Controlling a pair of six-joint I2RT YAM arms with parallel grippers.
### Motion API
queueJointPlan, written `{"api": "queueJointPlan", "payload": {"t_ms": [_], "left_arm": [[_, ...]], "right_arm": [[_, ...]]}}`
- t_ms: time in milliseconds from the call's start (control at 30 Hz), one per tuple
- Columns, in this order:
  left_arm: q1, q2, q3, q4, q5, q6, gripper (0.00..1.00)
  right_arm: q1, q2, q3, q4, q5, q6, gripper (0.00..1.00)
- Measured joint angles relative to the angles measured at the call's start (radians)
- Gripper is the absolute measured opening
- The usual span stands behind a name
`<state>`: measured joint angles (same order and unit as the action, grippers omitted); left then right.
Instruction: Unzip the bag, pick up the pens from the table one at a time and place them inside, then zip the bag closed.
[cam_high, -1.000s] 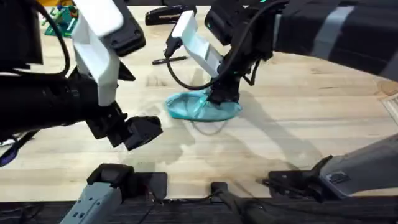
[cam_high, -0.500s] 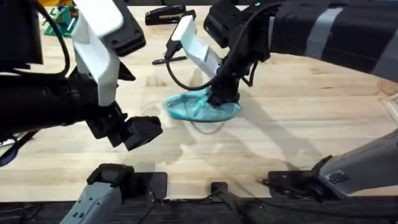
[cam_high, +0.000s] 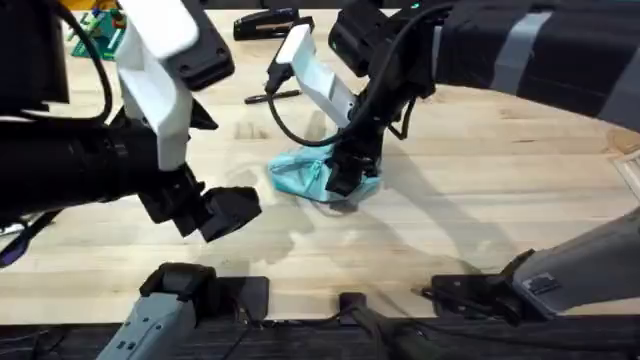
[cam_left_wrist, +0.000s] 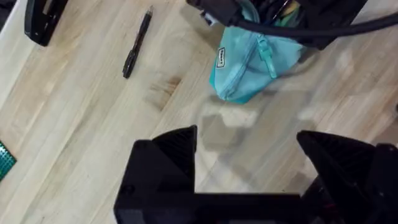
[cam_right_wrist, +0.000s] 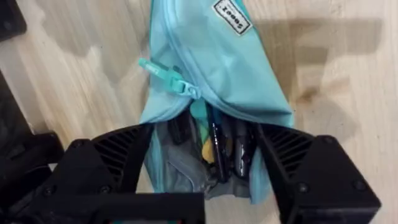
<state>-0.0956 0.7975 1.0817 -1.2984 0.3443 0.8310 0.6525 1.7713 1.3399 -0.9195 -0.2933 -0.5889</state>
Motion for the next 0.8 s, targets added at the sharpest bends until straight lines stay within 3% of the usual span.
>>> {"api": "queueJointPlan", "payload": {"t_ms": [500, 800], "left_arm": [[0.000, 0.000, 0.000, 0.000, 0.000, 0.000, 0.993], [0.000, 0.000, 0.000, 0.000, 0.000, 0.000, 0.993]], "right_arm": [[-0.002, -0.012, 0.000, -0.001, -0.011, -0.018, 0.997], [-0.002, -0.218, 0.000, -0.028, -0.029, 0.006, 0.997]]}}
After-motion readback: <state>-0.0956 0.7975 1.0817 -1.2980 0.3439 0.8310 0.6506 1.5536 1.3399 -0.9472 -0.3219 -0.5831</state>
